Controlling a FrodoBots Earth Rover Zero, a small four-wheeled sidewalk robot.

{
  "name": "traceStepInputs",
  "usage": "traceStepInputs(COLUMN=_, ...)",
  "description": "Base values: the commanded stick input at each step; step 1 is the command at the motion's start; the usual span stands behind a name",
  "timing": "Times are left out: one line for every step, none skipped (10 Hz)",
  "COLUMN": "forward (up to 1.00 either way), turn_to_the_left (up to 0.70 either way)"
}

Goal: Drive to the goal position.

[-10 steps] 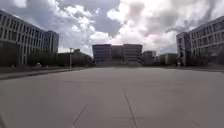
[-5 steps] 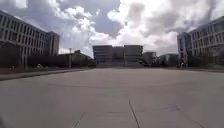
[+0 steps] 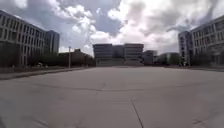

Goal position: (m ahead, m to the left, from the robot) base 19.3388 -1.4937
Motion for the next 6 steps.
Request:
traceStepInputs(forward=1.0, turn_to_the_left=0.0)
traceStepInputs(forward=1.0, turn_to_the_left=0.0)
traceStepInputs(forward=1.0, turn_to_the_left=0.0)
traceStepInputs(forward=1.0, turn_to_the_left=0.0)
traceStepInputs(forward=1.0, turn_to_the_left=0.0)
traceStepInputs(forward=1.0, turn_to_the_left=0.0)
